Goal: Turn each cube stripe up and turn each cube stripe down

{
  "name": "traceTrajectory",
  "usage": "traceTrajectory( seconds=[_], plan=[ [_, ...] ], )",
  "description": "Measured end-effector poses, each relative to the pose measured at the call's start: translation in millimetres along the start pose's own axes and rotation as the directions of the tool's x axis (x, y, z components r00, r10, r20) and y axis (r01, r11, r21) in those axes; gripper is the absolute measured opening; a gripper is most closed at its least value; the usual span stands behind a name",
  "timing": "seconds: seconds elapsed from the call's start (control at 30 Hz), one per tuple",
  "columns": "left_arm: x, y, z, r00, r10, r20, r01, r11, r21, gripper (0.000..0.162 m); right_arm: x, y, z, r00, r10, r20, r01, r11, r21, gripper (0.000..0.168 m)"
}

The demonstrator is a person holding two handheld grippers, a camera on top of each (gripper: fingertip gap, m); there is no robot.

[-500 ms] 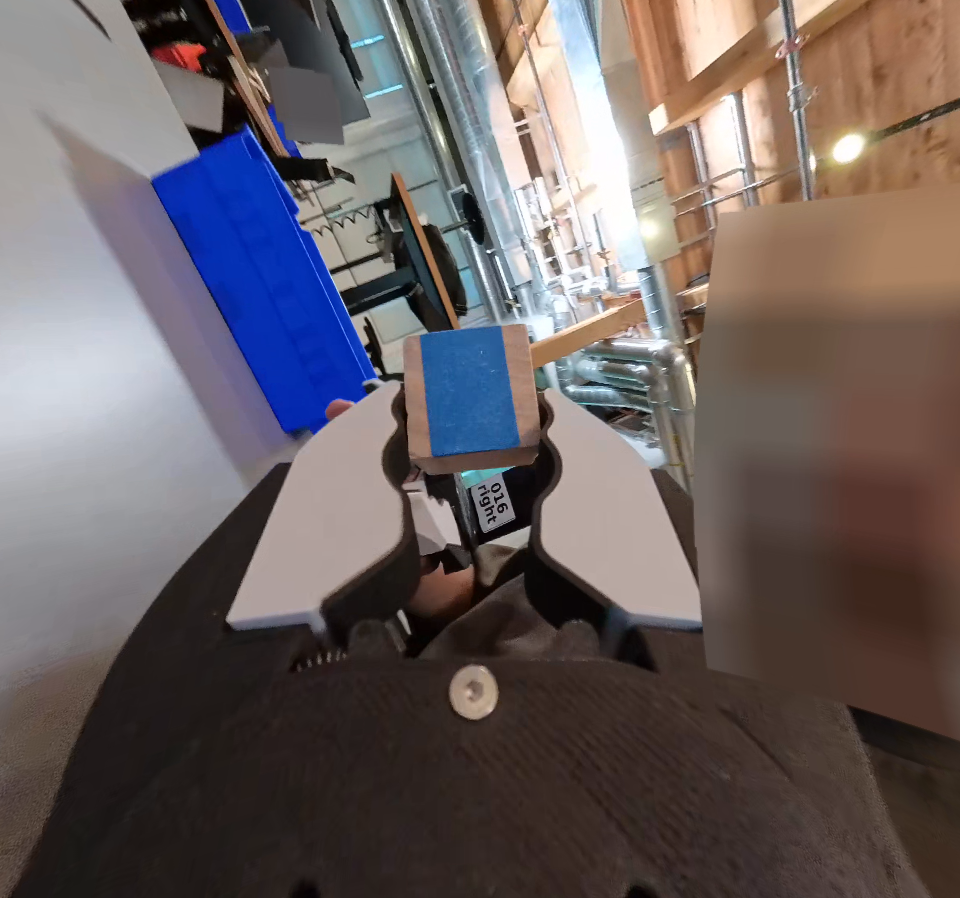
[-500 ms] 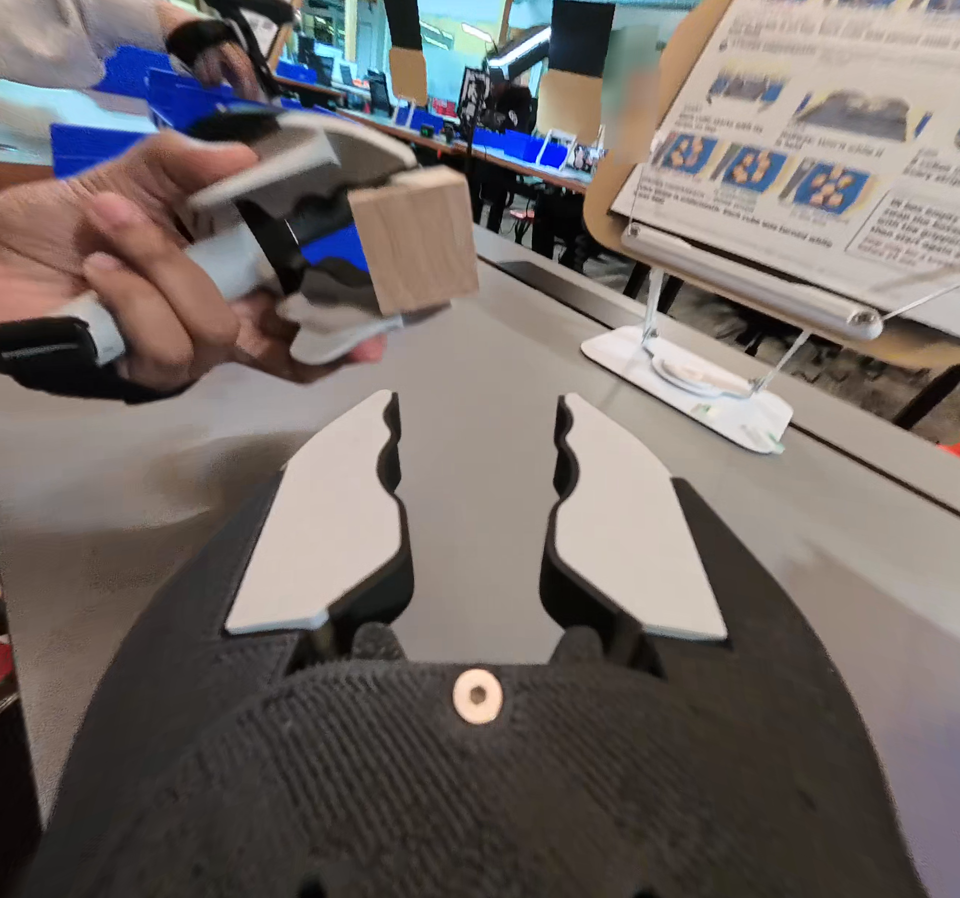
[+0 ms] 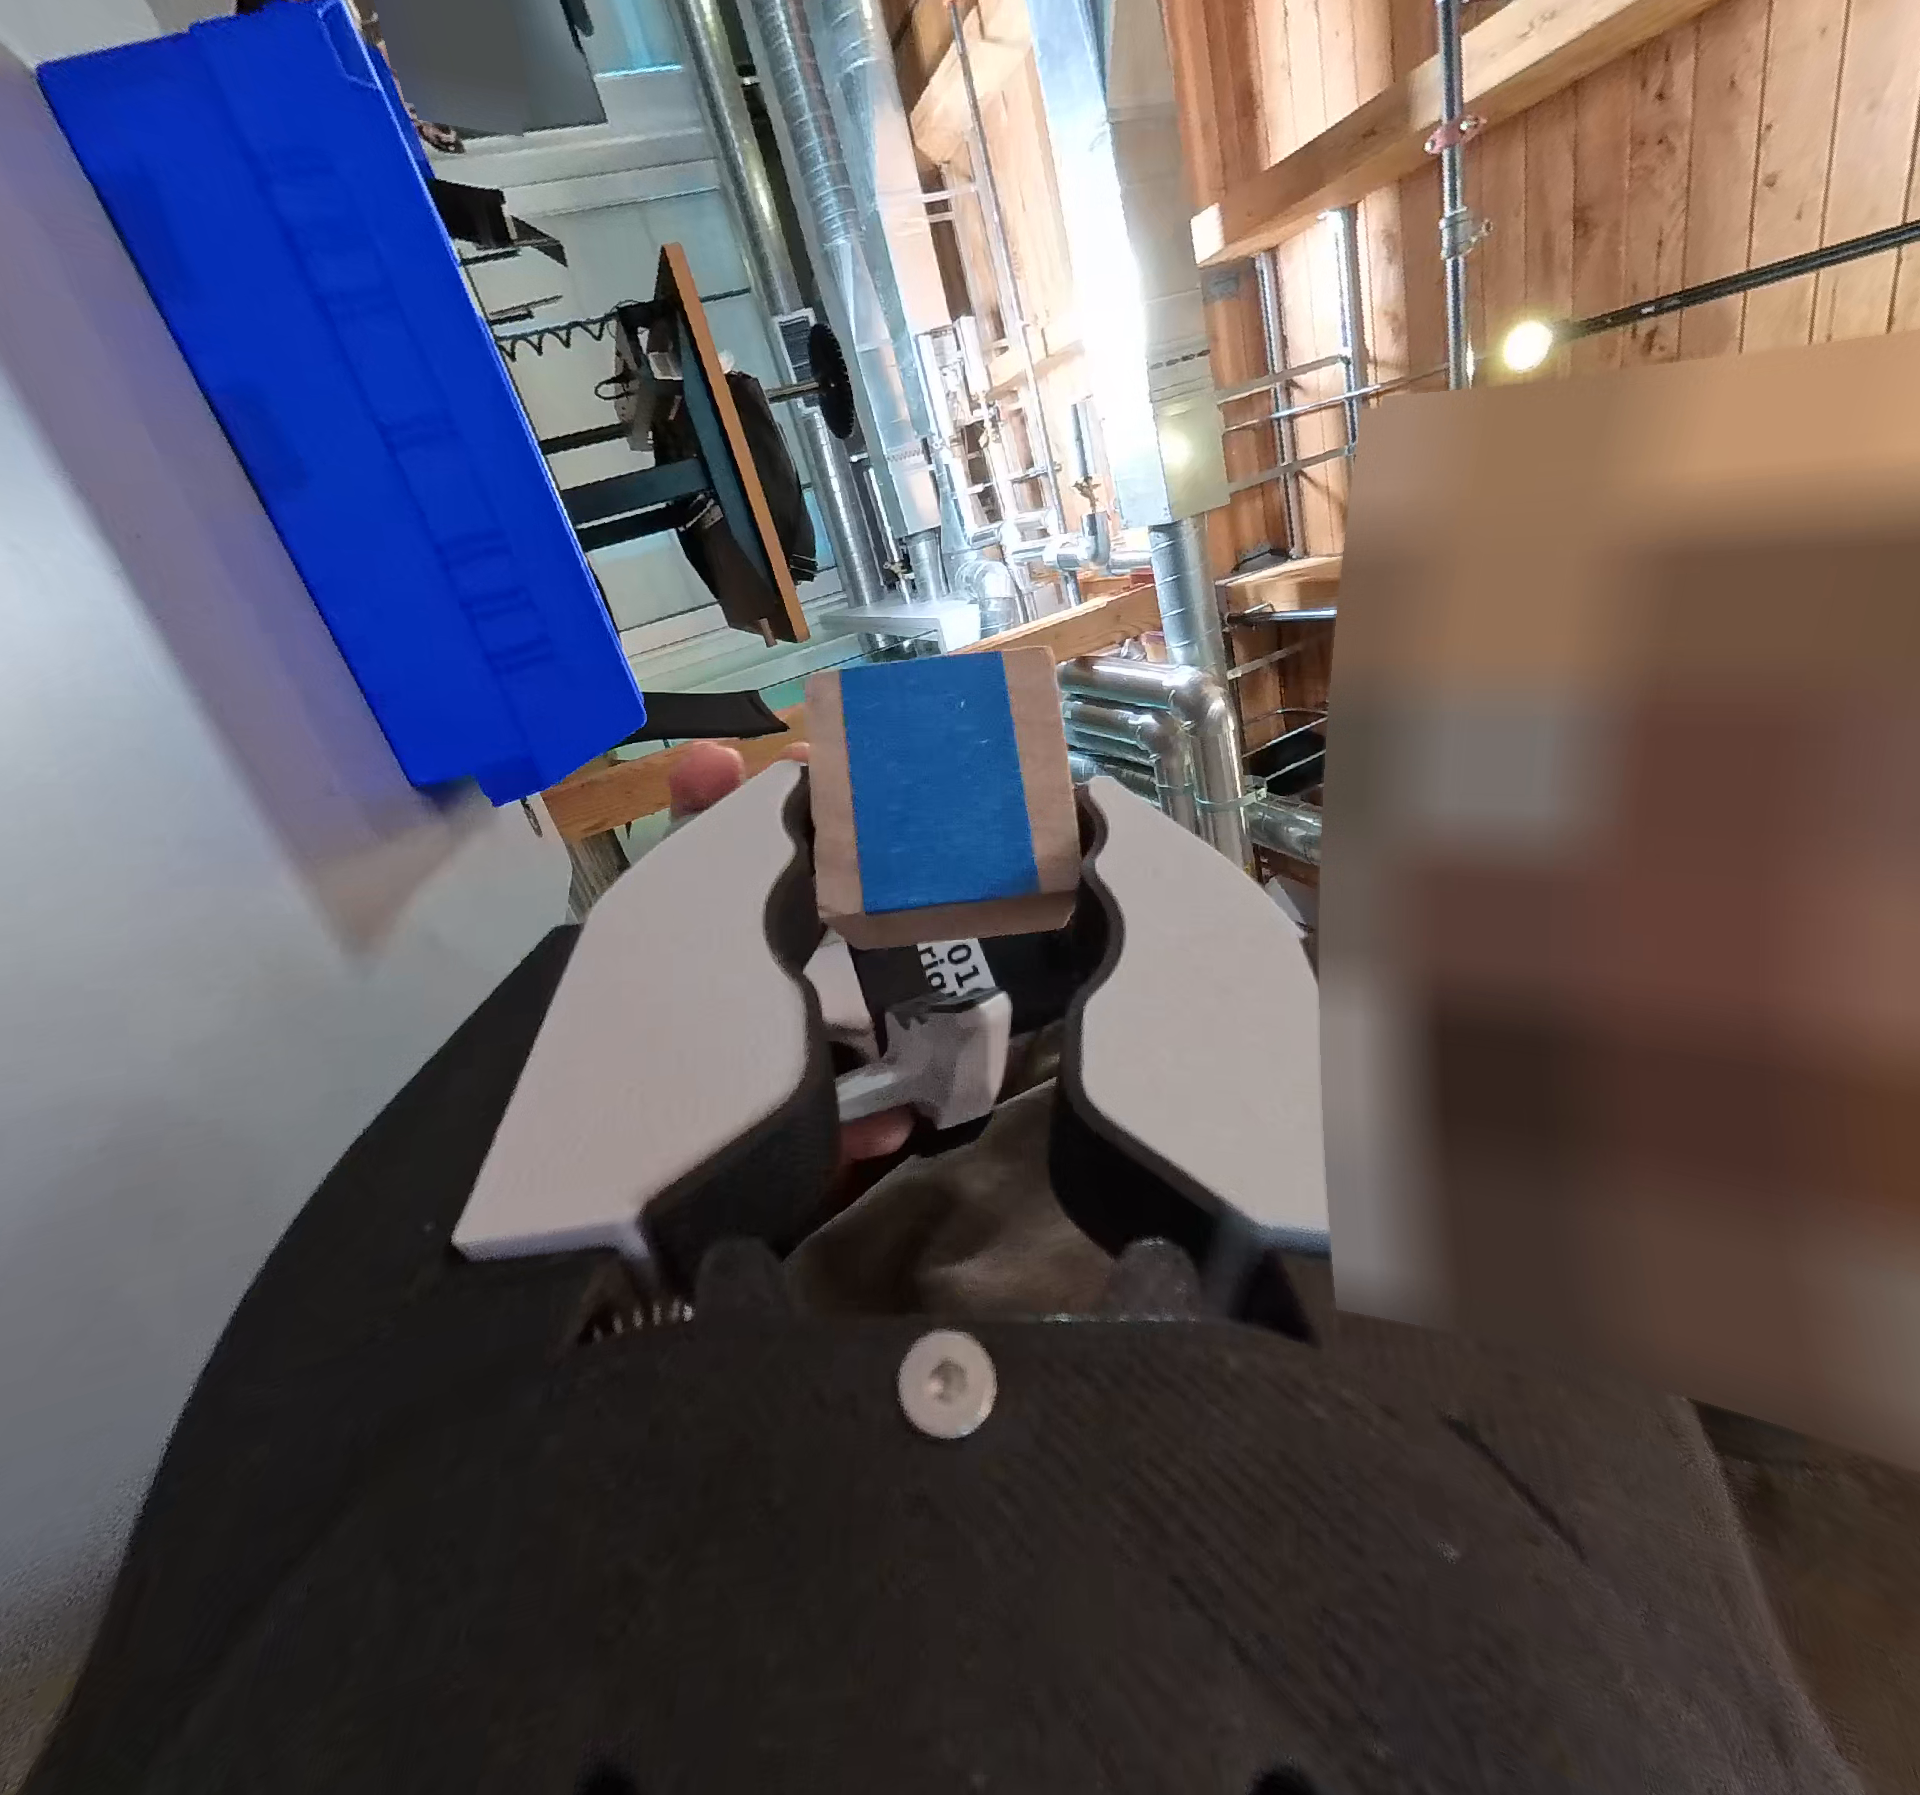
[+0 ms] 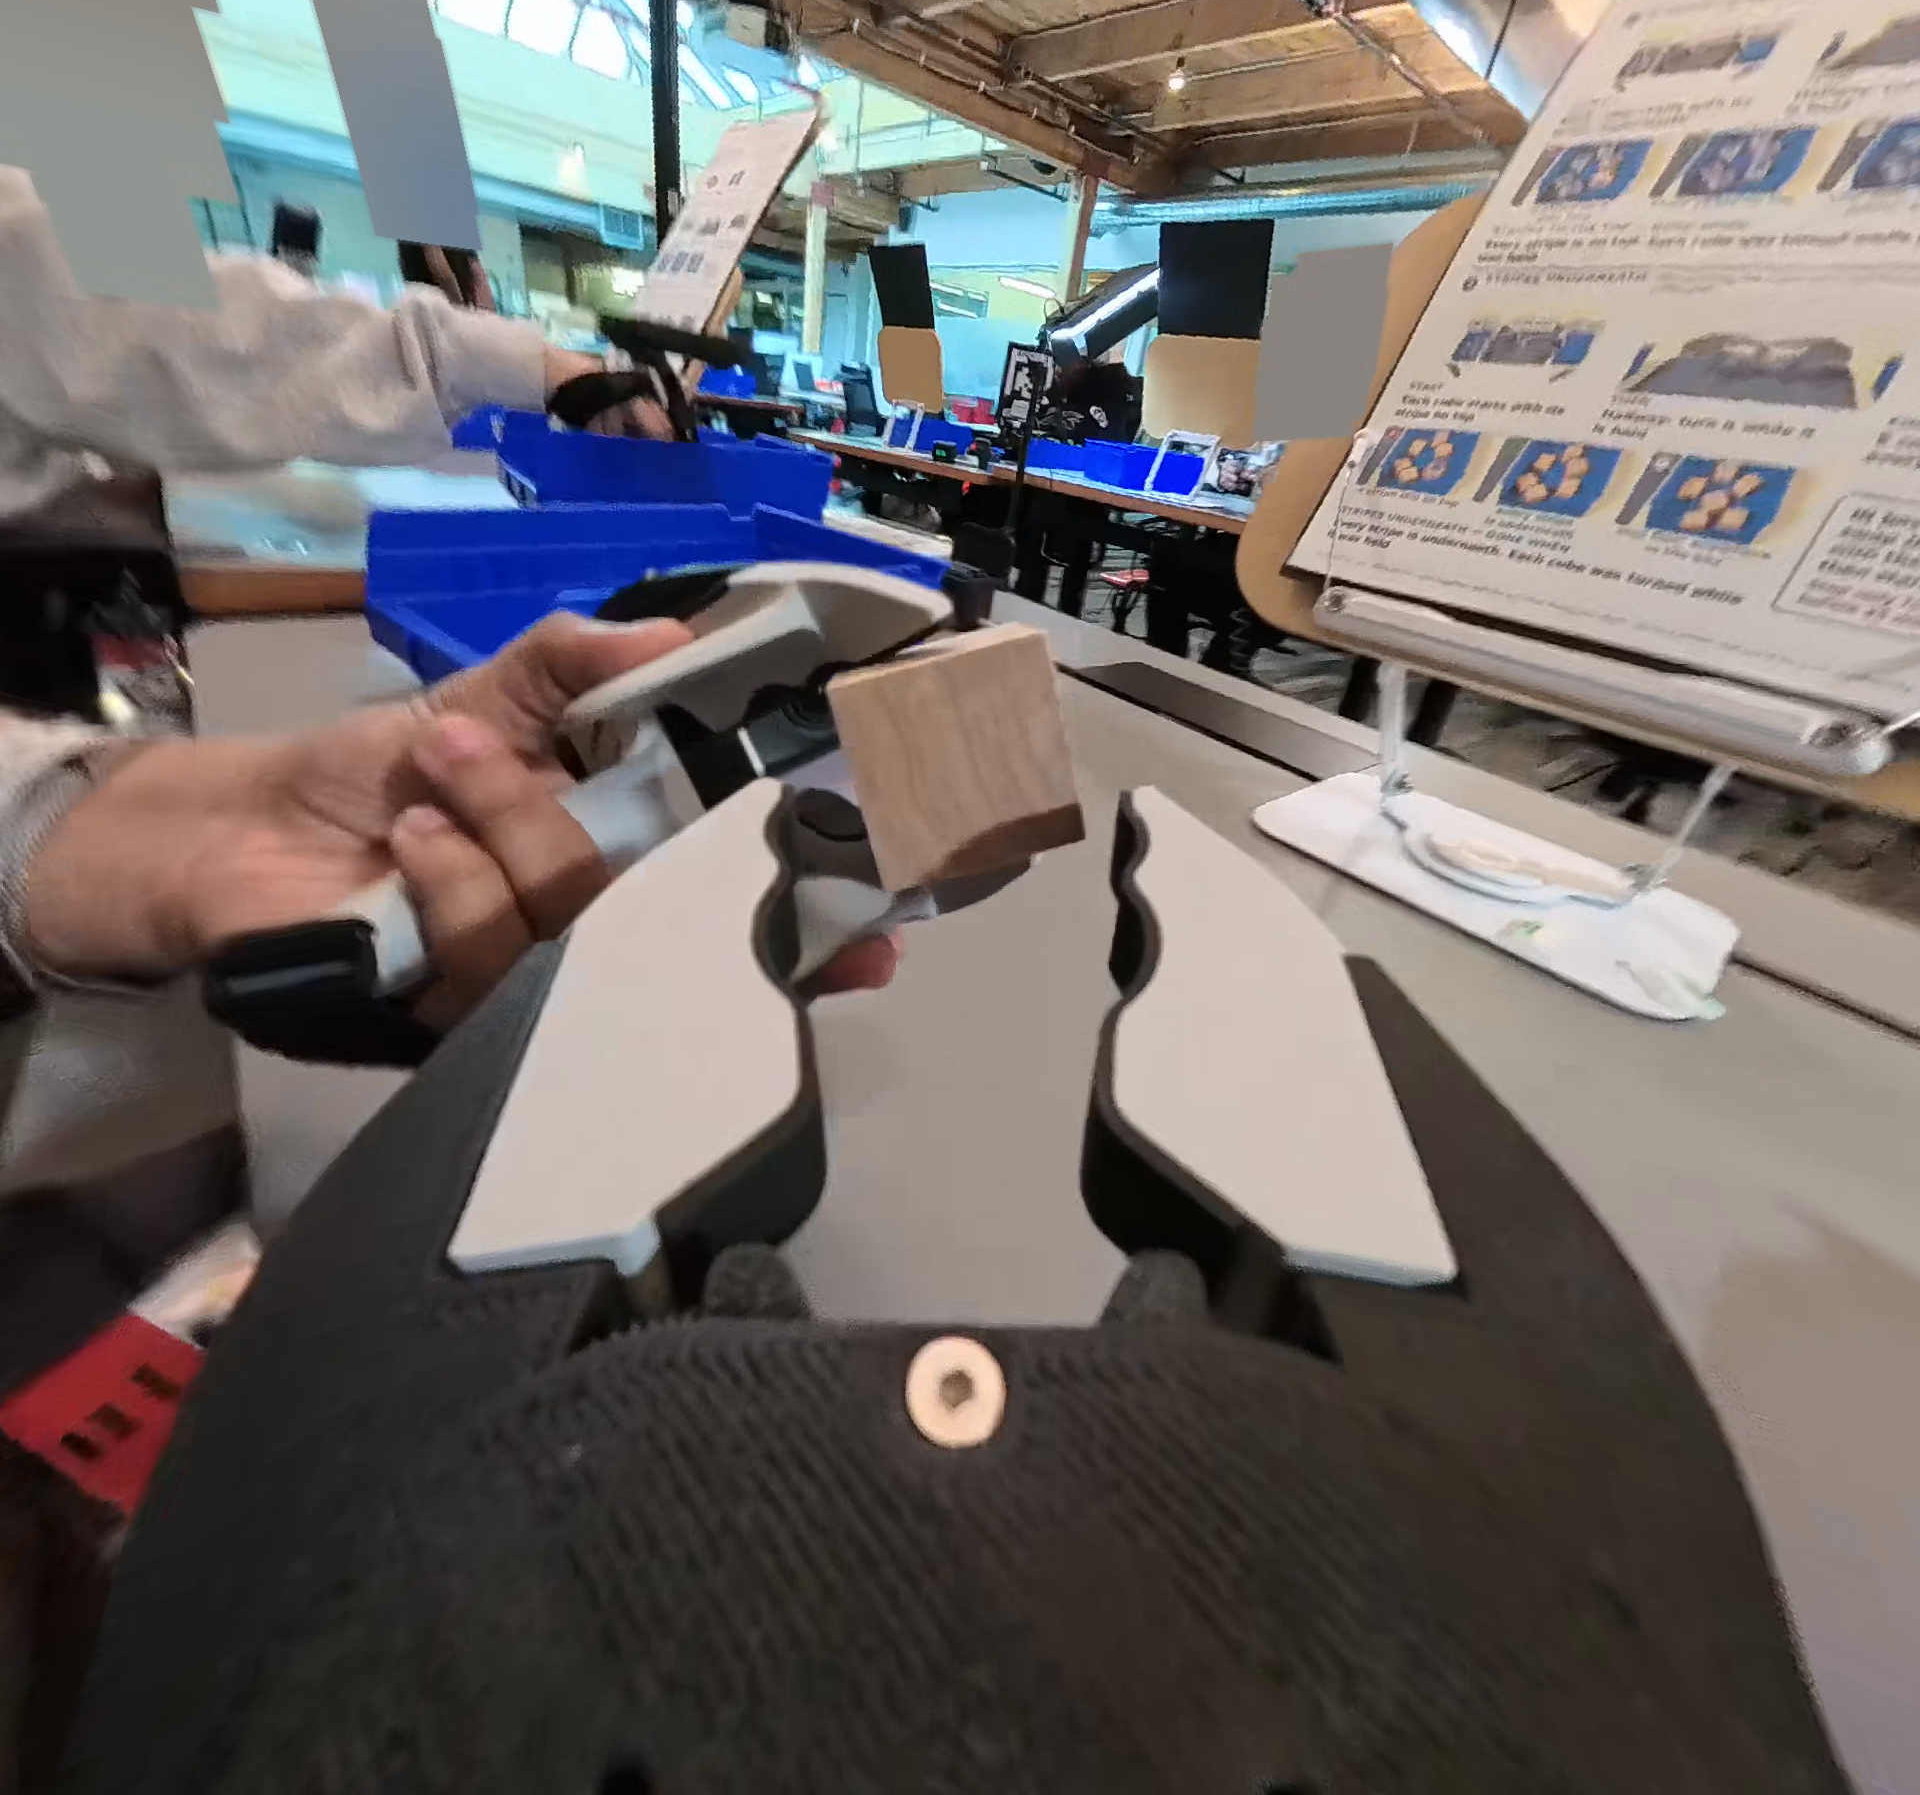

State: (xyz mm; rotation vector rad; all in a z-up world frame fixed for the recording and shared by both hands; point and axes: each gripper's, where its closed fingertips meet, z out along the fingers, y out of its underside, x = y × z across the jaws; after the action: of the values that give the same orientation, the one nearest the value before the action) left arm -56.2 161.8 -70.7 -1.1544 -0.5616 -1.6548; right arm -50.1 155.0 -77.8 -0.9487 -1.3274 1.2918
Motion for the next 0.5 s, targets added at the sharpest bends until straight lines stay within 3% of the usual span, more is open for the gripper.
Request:
traceTrajectory(
  seconds=[0.17,0.5],
  plan=[
    [0.9,3.8,2.0,0.999,0.029,-0.023,-0.029,1.0,-0.006,0.046,2.9,-2.1,1.2,0.972,0.235,0.026,-0.235,0.972,0.0,0.066],
    [2.8,5.0,3.9,0.997,0.057,-0.053,-0.057,0.998,0.018,0.046,0.2,-5.3,1.8,0.932,0.359,0.042,-0.36,0.933,0.006,0.064]
  ],
)
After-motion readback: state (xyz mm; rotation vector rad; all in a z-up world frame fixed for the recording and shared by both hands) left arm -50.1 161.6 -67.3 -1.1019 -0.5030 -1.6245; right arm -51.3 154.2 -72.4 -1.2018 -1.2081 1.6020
